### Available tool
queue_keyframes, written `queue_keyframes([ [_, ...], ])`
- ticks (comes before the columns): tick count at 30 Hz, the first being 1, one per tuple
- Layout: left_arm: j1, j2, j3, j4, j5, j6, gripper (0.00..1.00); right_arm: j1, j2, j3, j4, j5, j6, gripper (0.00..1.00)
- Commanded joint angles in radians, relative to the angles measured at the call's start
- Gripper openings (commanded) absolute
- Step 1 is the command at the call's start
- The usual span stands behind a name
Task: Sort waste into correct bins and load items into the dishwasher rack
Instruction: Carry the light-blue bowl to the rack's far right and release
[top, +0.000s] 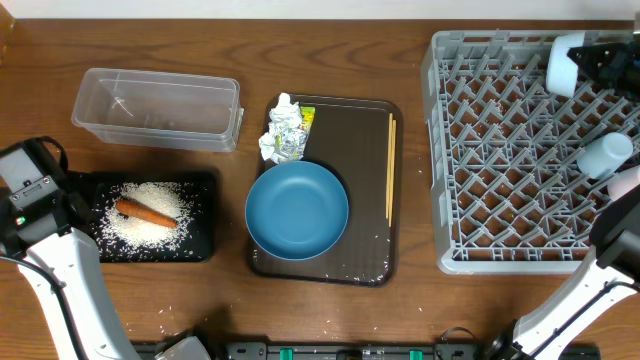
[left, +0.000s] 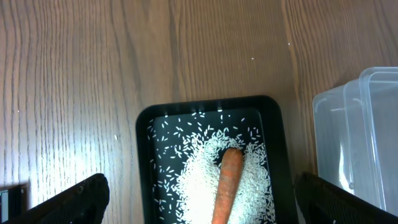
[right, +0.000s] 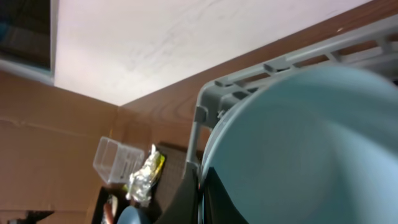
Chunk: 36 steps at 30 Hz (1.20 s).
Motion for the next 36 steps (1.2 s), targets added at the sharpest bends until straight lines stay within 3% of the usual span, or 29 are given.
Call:
queue_keyframes([
  [1, 0.002, 0.002, 0.000, -0.002, -0.016, -0.013, 0.97, 0.019, 0.005, -0.065, 0.055, -0.031, 0.030, 0.01],
  [10, 0.002, 0.002, 0.000, -0.002, -0.016, -0.013, 0.97, 0.008, 0.005, -0.205, 0.276, -0.054, 0.172, 0.01],
  [25, 0.002, 0.002, 0.000, -0.002, -0.016, -0.013, 0.97, -0.090, -0.037, -0.204, 0.229, -0.039, 0.250, 0.02],
  [27, 0.002, 0.002, 0.000, -0.002, -0.016, -0.013, 0.97, -0.107, -0.067, -0.204, 0.185, 0.030, 0.250, 0.06],
  [30, 0.002, 0.002, 0.000, -0.002, -0.016, -0.013, 0.97, -0.120, -0.118, -0.204, 0.106, 0.171, 0.248, 0.32],
  [35, 0.002, 0.002, 0.000, -0.002, -0.016, -0.013, 0.97, -0.124, -0.192, -0.203, 0.031, 0.286, 0.238, 0.37],
  [36, 0.002, 0.002, 0.000, -0.002, -0.016, -0.013, 0.97, -0.124, -0.207, -0.203, 0.031, 0.289, 0.238, 0.43],
])
